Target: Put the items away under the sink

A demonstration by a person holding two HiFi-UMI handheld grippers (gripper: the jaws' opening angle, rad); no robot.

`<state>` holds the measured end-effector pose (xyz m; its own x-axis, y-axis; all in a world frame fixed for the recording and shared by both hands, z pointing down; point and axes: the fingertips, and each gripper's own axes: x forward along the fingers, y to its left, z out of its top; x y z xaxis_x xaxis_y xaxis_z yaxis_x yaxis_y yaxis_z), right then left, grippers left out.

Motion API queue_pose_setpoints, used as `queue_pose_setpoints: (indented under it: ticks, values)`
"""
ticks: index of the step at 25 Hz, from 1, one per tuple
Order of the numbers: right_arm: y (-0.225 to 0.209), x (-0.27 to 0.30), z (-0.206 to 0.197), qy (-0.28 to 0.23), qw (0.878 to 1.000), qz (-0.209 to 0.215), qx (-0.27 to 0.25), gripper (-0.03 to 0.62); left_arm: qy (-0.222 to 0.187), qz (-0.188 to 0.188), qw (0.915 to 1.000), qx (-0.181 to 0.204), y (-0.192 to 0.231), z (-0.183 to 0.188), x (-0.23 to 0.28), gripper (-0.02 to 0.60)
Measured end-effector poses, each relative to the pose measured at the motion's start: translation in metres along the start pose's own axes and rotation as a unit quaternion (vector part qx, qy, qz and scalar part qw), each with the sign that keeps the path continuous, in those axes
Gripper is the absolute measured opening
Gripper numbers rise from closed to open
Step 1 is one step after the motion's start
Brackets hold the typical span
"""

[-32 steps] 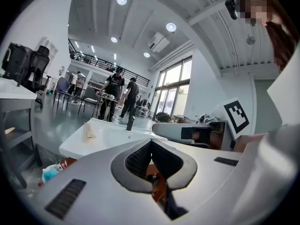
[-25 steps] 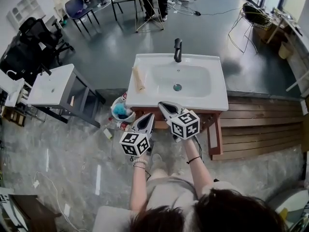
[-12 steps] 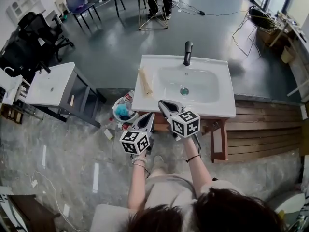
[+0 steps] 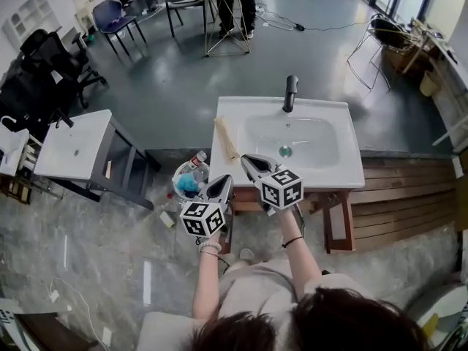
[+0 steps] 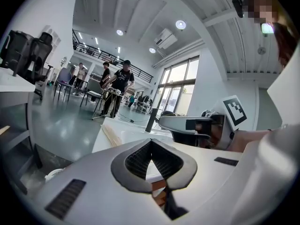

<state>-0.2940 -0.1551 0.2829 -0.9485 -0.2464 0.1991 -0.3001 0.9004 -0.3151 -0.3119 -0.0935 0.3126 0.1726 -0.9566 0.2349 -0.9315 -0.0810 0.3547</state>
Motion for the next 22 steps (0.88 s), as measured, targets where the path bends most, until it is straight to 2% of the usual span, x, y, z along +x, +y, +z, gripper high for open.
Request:
queue_pose_setpoints:
  ticks: [7, 13, 22]
  values:
    - [-0.008, 0.024, -0.003, 0.020, 1.000, -0.009, 0.001, 0.017, -0.004, 0.002, 0.9999, -0.009, 0.024, 0.006, 0.003, 0.002]
    - [-0.015, 0.047, -0.008, 0.051, 0.999, 0.004, 0.001, 0.017, -0.001, 0.015, 0.9995, -0.027, 0.039, 0.005, 0.008, 0.003]
    - [-0.046, 0.093, 0.002, 0.104, 0.994, 0.022, -0.011, 0.018, -0.010, 0.033, 0.9987, -0.037, 0.071, 0.030, 0.026, 0.002]
